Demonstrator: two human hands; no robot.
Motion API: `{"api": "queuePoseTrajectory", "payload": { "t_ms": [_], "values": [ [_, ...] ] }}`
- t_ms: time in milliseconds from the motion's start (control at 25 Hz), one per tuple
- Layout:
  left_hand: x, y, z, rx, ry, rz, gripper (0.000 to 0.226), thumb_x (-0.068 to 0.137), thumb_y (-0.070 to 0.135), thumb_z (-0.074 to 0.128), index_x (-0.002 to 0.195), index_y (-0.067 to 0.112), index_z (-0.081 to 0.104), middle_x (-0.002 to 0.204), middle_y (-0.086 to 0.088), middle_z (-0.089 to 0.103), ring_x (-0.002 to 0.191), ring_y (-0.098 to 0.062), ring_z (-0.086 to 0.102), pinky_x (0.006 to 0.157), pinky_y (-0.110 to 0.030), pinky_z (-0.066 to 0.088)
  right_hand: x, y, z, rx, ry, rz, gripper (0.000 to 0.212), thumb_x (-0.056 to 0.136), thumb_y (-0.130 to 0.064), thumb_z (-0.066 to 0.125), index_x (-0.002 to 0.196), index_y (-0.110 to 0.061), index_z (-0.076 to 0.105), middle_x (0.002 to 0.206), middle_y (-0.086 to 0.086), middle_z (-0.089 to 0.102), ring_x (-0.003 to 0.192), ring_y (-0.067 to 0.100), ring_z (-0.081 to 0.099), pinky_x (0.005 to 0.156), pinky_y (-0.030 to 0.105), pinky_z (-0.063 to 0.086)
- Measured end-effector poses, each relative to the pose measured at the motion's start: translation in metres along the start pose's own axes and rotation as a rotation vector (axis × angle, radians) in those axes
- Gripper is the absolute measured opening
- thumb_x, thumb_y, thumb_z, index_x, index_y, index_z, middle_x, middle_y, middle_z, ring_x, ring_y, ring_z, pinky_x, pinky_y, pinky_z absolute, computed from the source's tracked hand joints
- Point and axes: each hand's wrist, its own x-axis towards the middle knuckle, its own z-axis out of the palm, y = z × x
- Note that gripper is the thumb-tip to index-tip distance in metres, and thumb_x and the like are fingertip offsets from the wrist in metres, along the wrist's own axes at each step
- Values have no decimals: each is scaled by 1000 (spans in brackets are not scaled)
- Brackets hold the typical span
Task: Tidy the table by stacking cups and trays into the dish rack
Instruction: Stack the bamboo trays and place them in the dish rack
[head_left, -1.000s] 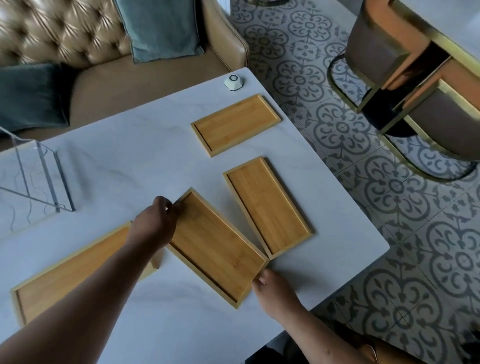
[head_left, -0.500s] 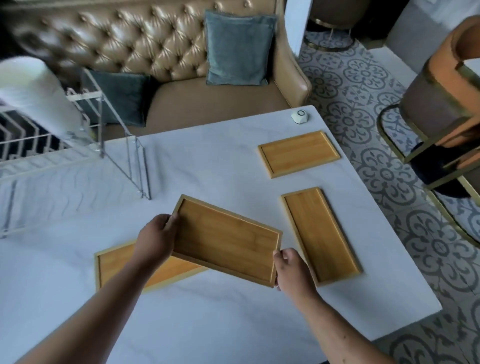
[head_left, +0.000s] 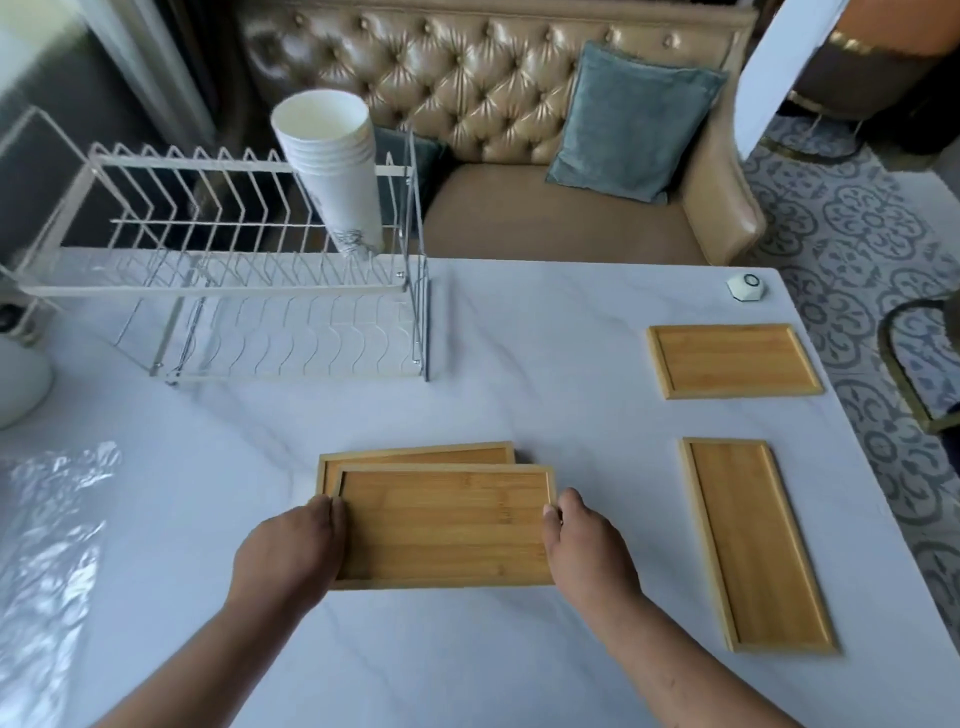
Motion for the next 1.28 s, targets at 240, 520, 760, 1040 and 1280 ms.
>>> {"api": "queuePoseTrajectory", "payload": {
  "t_ms": [240, 520, 760, 1040, 1280],
  "values": [
    [13, -22, 4, -7, 11, -42, 44, 104, 45, 23, 72, 24, 44, 58, 5, 55, 53, -18, 48, 49, -34, 36, 28, -32, 10, -18, 31, -61, 26, 107, -37, 37, 89, -19, 36, 79, 6, 63, 75, 33, 61, 58, 35, 37],
    [31, -25, 11, -24, -1, -58, 46, 105, 48, 19, 74, 25, 43, 60, 5, 56, 55, -16, 50, 48, -33, 34, 48, -42, 23, -34, 37, -69, 26, 107, -35, 37, 88, -17, 39, 84, 8, 66, 77, 33, 62, 59, 35, 39],
    [39, -30, 19, -37, -46, -57, 45, 106, 48, 21, 74, 25, 43, 62, 6, 56, 56, -15, 50, 50, -33, 36, 47, -44, 30, -45, -1, -52, 28, 108, -35, 36, 93, -14, 46, 87, 8, 67, 82, 33, 65, 63, 37, 46],
    [42, -26, 22, -88, -94, -150, 43, 100, 54, 27, 83, 20, 47, 71, 6, 62, 66, -19, 58, 55, -35, 44, 42, -42, 32, 44, -26, 73, 33, 107, -37, 39, 92, -10, 51, 86, 7, 66, 81, 31, 64, 62, 35, 45],
    [39, -13, 21, -469, -206, -275, 33, 99, 36, 42, 84, 11, 57, 79, -3, 67, 76, -27, 63, 63, -40, 49, 43, -53, 34, 305, -83, 260, 43, 107, -32, 40, 69, -15, 50, 66, 0, 55, 61, 19, 52, 50, 29, 34]
  ]
}}
